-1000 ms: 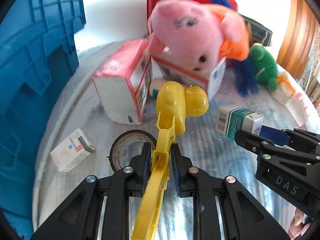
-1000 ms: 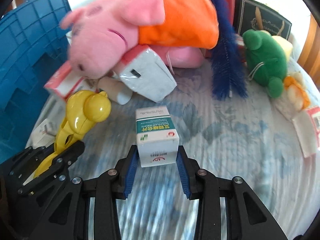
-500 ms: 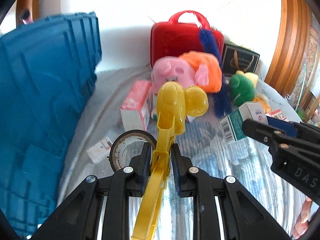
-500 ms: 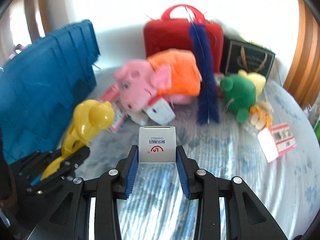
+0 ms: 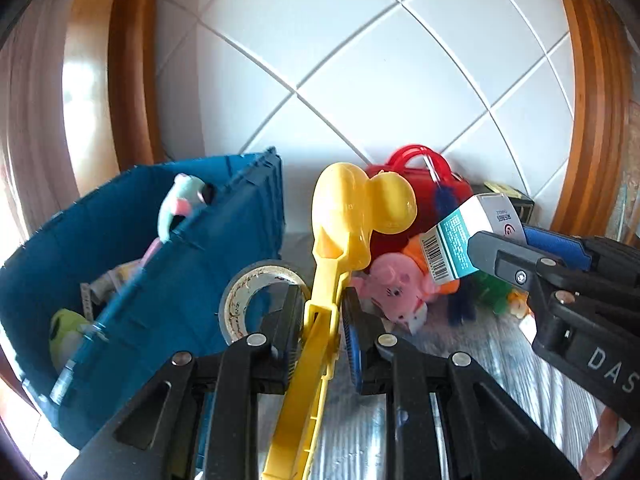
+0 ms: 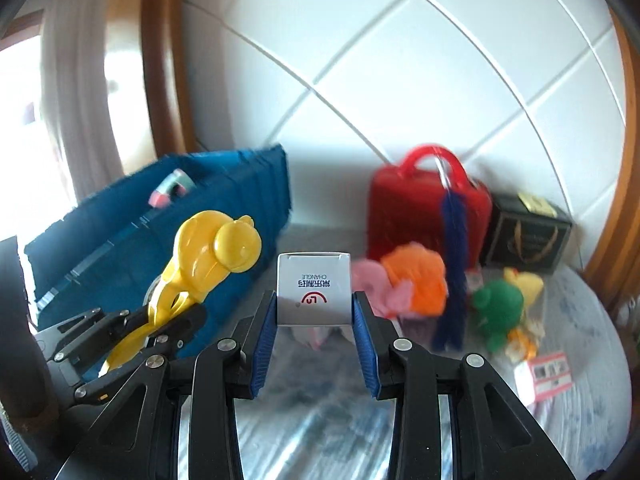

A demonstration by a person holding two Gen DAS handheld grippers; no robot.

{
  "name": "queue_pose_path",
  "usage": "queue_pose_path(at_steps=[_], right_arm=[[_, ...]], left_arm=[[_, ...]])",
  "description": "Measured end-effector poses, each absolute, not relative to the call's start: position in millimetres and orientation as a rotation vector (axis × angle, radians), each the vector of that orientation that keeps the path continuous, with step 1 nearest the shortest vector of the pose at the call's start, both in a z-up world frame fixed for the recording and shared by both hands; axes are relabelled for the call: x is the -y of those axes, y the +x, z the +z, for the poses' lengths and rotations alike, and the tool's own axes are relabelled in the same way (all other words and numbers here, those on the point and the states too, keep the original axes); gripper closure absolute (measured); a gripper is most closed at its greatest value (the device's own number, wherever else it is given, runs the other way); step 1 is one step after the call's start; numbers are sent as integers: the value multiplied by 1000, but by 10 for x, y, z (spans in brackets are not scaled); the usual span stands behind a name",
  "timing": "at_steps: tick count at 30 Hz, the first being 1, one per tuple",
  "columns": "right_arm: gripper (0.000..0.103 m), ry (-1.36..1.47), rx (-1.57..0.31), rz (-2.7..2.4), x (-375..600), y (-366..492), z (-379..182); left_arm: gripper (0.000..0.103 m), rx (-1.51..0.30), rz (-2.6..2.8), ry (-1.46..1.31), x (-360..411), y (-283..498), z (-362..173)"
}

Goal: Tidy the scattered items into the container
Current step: 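Carry the yellow clip and small box over the blue crate, then open both tools to drop the clip and box into the crate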

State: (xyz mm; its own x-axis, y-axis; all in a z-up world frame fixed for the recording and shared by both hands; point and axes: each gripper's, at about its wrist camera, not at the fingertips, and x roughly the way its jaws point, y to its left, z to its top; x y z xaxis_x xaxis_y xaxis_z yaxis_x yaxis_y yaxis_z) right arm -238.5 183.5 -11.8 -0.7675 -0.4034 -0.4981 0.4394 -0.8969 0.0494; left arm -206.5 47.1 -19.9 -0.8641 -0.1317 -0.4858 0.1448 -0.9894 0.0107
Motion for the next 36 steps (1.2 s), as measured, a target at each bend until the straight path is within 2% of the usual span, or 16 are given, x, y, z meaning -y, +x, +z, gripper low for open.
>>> queue_pose_path(at_steps=[7, 15, 20, 25, 30, 33, 34, 35, 36], right_arm=[[67, 566, -110, -2526, -826, -2170, 402], [67, 690, -116, -2442, 670, -2225, 311], [67, 826, -146, -2466, 1272, -2350, 104], [67, 834, -163, -2530, 1401, -2374, 167], [67, 854, -190, -2588, 1412, -2441, 179], [67, 875, -197, -2607, 1407, -2472, 132], [67, 881, -195, -2612, 1395, -2483, 118], [67, 887, -195, -2620, 1383, -2493, 105], [67, 891, -194, -2628, 1373, -2501, 97]], left_arm=[[83, -46, -2798, 655, 710, -1813, 235], [83, -110, -2706, 981, 2124, -2011, -37], [83, -75, -2756, 948, 2511, -2090, 81], [83, -31, -2790, 962, 2677, -2321, 120], [82, -53, -2805, 1079, 2623, -2425, -59], [75, -79, -2795, 1147, 2613, -2457, -164], [66, -74, -2794, 1144, 2608, -2449, -178], [50, -71, -2792, 1138, 2606, -2434, -186], [41, -72, -2792, 1125, 2609, -2411, -183]])
